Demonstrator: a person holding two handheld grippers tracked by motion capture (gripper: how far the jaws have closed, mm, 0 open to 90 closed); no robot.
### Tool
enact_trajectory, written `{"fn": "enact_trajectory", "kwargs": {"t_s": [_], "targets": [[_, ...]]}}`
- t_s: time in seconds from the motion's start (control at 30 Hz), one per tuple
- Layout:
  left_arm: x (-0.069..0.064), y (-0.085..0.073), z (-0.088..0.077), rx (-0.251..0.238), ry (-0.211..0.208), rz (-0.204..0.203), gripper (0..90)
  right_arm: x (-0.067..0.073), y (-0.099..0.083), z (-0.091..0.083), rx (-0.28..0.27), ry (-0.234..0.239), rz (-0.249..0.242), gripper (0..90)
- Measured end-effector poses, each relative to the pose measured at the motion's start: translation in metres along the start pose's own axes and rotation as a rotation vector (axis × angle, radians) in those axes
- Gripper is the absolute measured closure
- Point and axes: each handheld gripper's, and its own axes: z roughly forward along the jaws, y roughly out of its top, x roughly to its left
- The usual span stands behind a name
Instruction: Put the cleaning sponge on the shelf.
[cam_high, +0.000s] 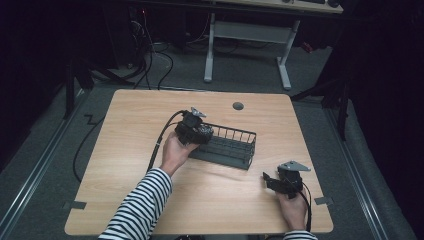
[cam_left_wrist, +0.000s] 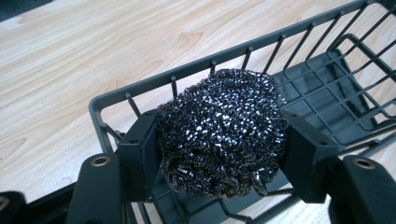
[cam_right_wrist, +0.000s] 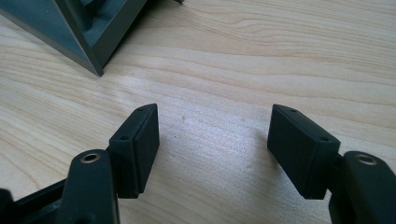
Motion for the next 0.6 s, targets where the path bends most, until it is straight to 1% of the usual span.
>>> {"fn": "enact_trajectory", "kwargs": {"t_s": [0.17,0.23,0.33,0.5,0.6], "targets": [[-0.002,0.000,0.007,0.006,0.000,-0.009,36.8,0.000,0.000,0.000,0.000,0.000,0.000,34.4],[-0.003,0.000,0.010,0.008,0.000,-0.004,36.6,0.000,0.000,0.000,0.000,0.000,0.000,34.3],[-0.004,0.000,0.014,0.016,0.011,0.002,36.3,0.000,0.000,0.000,0.000,0.000,0.000,34.3],[-0.002,0.000,0.018,0.037,0.026,-0.023,34.9,0.000,0.000,0.000,0.000,0.000,0.000,34.4],[-0.002,0.000,0.018,0.036,0.030,-0.029,33.8,0.000,0.000,0.000,0.000,0.000,0.001,34.3]]}}
